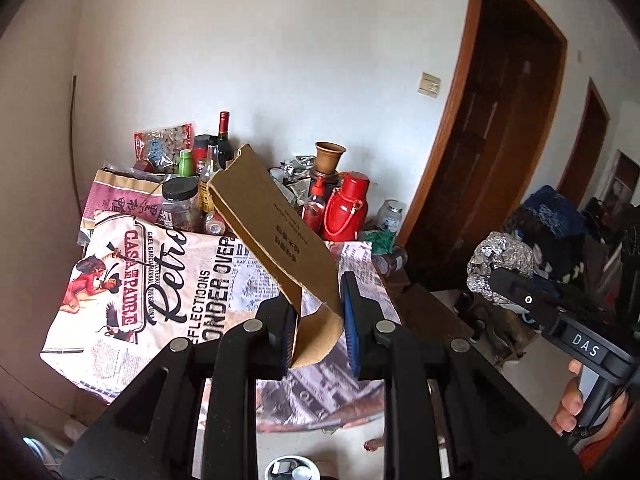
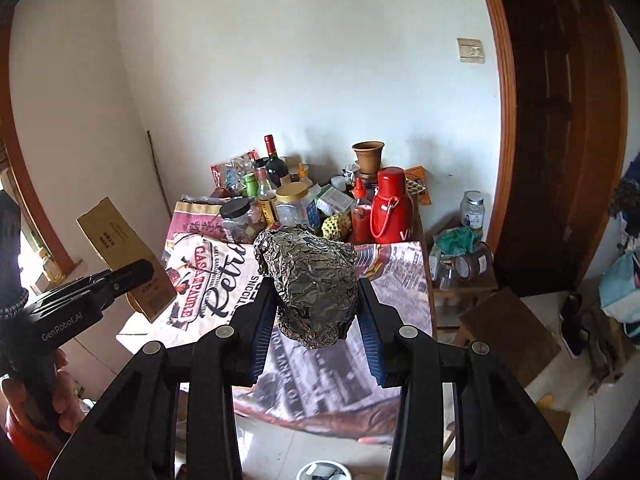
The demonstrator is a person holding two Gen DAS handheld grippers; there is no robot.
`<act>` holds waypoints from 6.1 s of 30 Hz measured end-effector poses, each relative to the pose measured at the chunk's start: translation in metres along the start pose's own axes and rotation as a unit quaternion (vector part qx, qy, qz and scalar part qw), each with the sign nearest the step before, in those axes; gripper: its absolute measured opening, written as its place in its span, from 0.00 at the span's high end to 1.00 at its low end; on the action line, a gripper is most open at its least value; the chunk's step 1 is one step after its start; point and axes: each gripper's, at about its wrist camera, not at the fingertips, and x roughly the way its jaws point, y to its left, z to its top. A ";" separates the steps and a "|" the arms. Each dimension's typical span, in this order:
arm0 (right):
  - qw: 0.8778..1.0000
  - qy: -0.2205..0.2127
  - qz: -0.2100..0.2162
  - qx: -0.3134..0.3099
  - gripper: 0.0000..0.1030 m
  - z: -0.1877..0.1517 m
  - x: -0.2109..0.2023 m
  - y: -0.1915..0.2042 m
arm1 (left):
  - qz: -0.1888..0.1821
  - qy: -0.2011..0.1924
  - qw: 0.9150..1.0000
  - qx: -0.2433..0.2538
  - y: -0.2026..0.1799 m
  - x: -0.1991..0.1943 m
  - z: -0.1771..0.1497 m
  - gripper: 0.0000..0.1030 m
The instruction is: Collect trash
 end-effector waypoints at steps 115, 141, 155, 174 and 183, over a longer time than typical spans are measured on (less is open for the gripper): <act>0.997 0.075 0.005 -0.005 0.38 -0.173 -0.140 0.044 | 0.024 0.118 0.992 -0.039 -0.014 -0.134 -0.201 0.46; 0.993 -0.108 -0.018 -0.033 0.00 -0.176 -0.302 0.145 | 0.001 -0.071 0.997 0.027 -0.013 -0.376 -0.184 0.04; 0.993 -0.110 -0.018 -0.041 0.00 -0.183 -0.316 0.150 | -0.001 -0.075 0.996 0.048 -0.025 -0.384 -0.188 0.04; 0.995 -0.092 -0.022 -0.043 0.00 -0.180 -0.315 0.150 | -0.001 -0.065 0.997 0.039 -0.022 -0.379 -0.187 0.04; 0.995 -0.092 -0.023 -0.042 0.00 -0.179 -0.315 0.150 | -0.005 -0.068 0.997 0.032 -0.018 -0.379 -0.186 0.04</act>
